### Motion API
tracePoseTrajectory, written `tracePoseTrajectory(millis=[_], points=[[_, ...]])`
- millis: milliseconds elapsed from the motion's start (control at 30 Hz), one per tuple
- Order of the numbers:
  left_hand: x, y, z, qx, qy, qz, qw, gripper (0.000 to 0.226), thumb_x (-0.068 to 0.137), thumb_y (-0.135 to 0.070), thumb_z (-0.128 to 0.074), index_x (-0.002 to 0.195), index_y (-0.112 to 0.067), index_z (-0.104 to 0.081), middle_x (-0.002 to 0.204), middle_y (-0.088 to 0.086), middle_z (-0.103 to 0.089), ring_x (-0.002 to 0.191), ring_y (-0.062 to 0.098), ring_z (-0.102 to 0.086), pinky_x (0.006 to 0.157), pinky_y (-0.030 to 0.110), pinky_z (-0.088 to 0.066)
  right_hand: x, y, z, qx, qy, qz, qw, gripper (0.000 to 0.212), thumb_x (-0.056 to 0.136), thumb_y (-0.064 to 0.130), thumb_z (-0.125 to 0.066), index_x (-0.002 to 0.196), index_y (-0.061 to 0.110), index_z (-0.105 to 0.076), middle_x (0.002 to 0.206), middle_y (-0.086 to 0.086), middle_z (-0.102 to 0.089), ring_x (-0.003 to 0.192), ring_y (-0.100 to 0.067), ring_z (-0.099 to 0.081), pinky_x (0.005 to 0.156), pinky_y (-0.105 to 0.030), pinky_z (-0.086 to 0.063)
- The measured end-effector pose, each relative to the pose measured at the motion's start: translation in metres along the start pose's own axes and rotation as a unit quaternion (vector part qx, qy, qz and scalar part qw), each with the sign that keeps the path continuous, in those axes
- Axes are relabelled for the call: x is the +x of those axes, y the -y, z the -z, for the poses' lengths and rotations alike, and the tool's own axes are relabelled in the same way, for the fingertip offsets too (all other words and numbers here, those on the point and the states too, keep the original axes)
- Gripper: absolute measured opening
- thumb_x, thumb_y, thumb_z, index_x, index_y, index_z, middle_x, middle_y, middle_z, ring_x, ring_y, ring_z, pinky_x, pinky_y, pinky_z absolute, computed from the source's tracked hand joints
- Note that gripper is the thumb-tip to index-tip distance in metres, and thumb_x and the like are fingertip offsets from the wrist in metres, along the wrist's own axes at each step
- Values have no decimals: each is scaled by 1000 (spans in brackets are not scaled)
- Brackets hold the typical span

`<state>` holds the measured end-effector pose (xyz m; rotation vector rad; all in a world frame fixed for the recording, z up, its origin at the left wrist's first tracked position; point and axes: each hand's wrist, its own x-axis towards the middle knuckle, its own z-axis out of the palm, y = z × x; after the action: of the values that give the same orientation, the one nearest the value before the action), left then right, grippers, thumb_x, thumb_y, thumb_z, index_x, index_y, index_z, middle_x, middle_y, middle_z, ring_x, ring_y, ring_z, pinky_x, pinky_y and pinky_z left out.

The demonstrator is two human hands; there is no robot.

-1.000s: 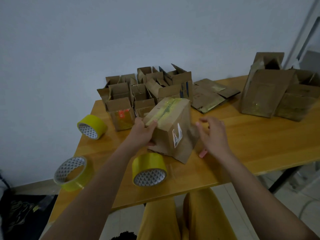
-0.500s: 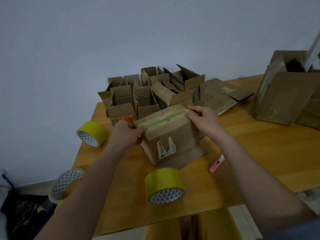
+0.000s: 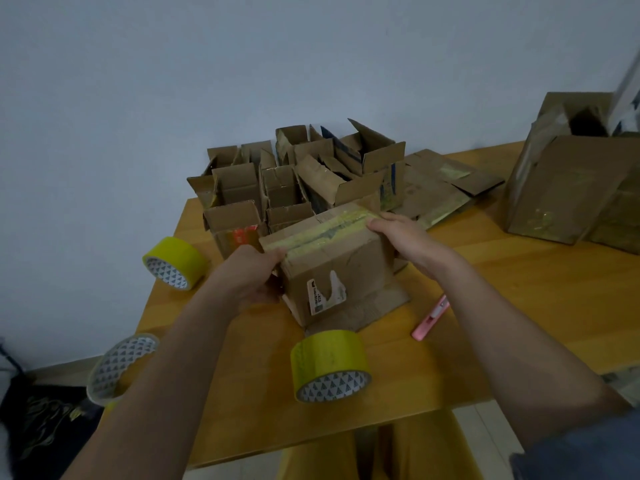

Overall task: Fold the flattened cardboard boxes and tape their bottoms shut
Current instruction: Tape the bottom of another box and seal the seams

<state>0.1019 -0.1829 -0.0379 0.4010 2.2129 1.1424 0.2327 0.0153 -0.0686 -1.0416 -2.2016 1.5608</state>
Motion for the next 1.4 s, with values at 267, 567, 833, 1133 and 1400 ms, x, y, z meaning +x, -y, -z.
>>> tracePoseTrajectory(millis=[267, 567, 833, 1133, 1400], points=[[-18, 0, -2, -95, 89, 26, 991, 38, 103, -35, -44, 128, -7, -50, 112, 21, -63, 100, 37, -64, 81, 48, -56, -31, 9, 7, 54, 34, 20, 998, 22, 102, 42, -41, 113, 28, -53, 100, 12, -55, 89, -5, -52, 77, -28, -41], [-61, -34, -5, -18, 140, -162, 977, 34, 87, -5, -67, 121, -8, -62, 112, 7, -71, 101, 21, -68, 87, 37, -56, -83, 12, 73, 164, -120, 77, 976, 41, 93, 62, -43, 106, 28, -61, 111, 3, -64, 108, -20, -58, 98, -41, -43], [-73, -70, -74, 64, 118, -215, 967, 37, 87, 6, -56, 121, -7, -61, 105, 9, -69, 93, 20, -65, 81, 37, -58, -122, -24, 122, 144, -272, 82, 948, 55, 91, 26, -68, 140, 21, -43, 116, 10, -58, 112, -13, -56, 88, -30, -48], [-74, -86, -180, 71, 294, -168, 938, 56, 99, 5, -39, 151, -11, -29, 130, 8, -59, 111, 19, -62, 95, 30, -53, -143, -77, 142, 151, -525, -55, 836, 50, 81, -9, -56, 124, 12, -40, 126, -5, -43, 104, -21, -50, 80, -27, -42], [-53, -83, -195, 155, 300, -145, 930, 76, 95, 7, -40, 153, -38, -19, 149, -4, -43, 107, 15, -58, 77, 27, -54, -130, -94, 103, 90, -377, -47, 921, 37, 89, 1, -52, 124, 13, -58, 119, -2, -61, 110, -18, -56, 97, -37, -50]])
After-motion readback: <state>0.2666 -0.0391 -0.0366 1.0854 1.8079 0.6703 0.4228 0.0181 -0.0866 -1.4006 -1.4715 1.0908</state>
